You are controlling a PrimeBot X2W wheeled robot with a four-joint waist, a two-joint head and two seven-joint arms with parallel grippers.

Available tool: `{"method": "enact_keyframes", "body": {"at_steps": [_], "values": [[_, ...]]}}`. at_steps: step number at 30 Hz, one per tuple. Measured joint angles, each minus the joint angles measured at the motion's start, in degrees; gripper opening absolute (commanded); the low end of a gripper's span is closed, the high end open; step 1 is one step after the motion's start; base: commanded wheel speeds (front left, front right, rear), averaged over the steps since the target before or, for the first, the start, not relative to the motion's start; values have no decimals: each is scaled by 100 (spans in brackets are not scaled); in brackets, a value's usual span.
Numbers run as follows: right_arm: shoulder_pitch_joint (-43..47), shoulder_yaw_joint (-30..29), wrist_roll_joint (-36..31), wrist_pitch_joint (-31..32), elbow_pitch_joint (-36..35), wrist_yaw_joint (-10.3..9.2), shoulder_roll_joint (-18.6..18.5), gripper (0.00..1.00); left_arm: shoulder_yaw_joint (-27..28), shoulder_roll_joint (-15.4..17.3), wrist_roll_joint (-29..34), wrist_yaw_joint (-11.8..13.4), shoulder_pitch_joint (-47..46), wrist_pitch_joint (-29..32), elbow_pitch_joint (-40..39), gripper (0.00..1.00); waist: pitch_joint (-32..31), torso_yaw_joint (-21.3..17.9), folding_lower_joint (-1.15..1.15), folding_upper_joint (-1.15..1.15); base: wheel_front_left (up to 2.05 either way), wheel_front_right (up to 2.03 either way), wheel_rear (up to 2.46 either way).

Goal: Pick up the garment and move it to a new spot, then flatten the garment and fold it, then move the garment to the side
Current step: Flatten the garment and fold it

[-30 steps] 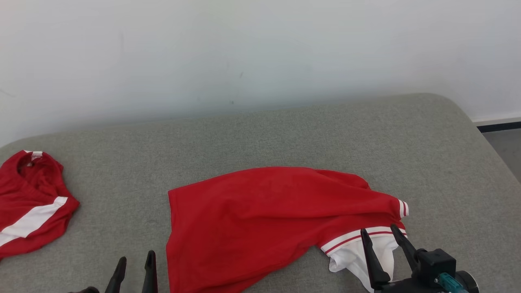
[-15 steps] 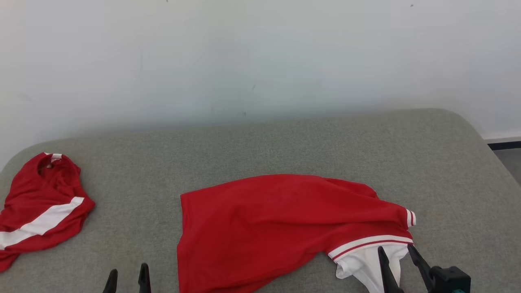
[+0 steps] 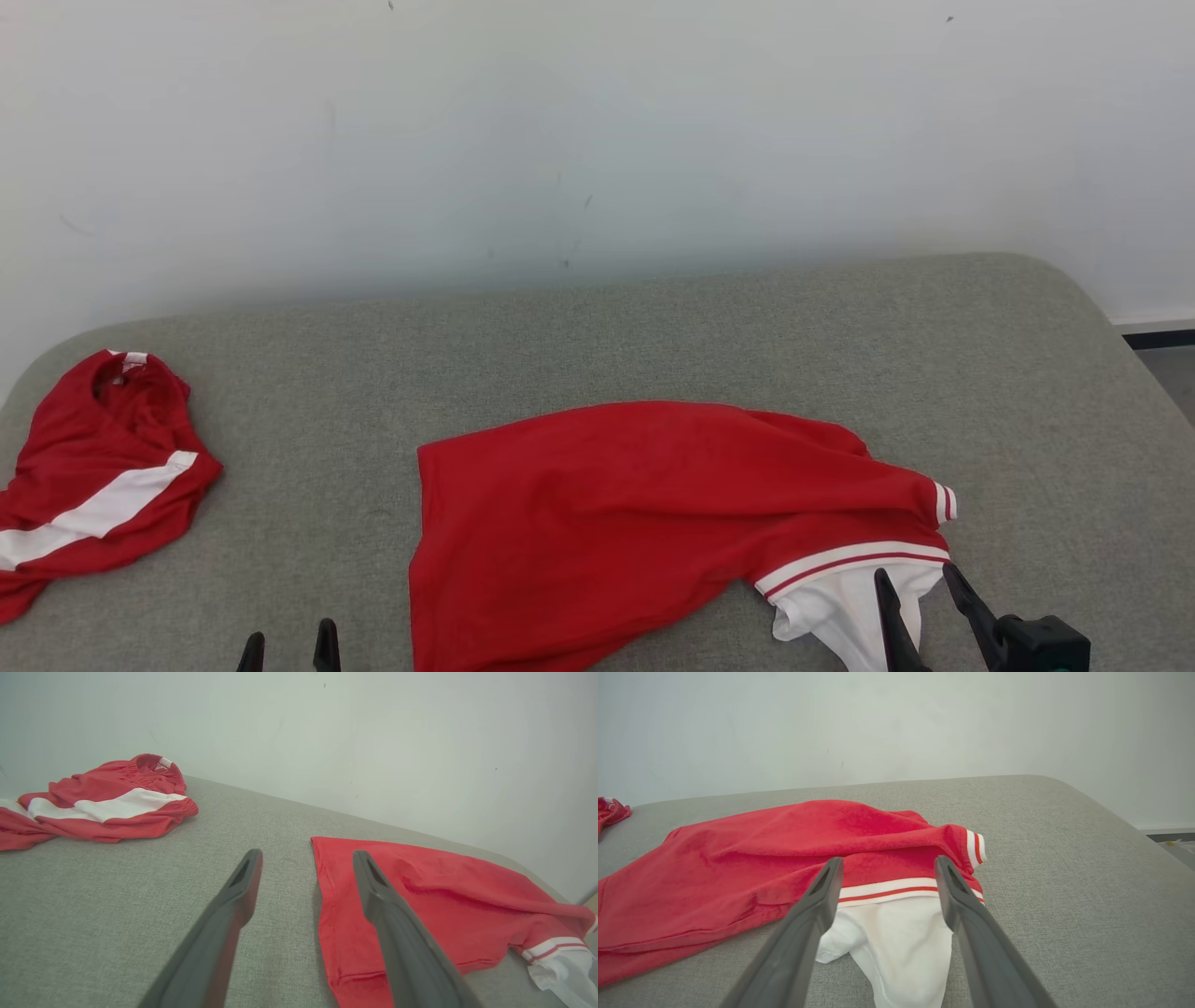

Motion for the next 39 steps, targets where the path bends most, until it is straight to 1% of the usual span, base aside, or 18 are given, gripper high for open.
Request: {"method": "enact_keyframes", "body": {"at_steps": [8, 11, 15, 19, 26, 33, 39], "values": [[-3, -1, 1, 2, -33, 0, 0, 100, -2, -43, 133, -11, -4, 1, 41, 100, 22, 29, 0, 0, 0, 0, 0], [-6, -35, 1, 13, 25, 0, 0, 100, -97, -48, 141, -10, -4, 0, 143, 100, 40, 30, 0, 0, 0, 0, 0], [1, -133, -2, 199, 192, 0, 1, 100, -397, -57, 163, -35, -69, 97, 615, 100, 87, 25, 0, 0, 0, 0, 0], [-12, -254, -43, 390, 520, 0, 0, 100, -657, -63, 142, -36, -443, 343, 1196, 100, 172, 9, 0, 0, 0, 0, 0], [-151, -301, -53, 553, 1061, 0, 0, 100, -816, -66, 16, 48, -984, 657, 2121, 100, 329, -79, 0, 0, 0, 0, 0], [-477, -233, 9, 538, 1629, 0, 0, 100, -904, -66, -98, 38, -1292, 645, 2721, 100, 529, -215, 0, 1, 0, 0, 0], [-745, -87, 146, 635, 2097, 0, 1, 100, -943, -43, -109, -15, -1526, 539, 3017, 100, 683, -241, 0, 0, 0, 0, 0]]}}
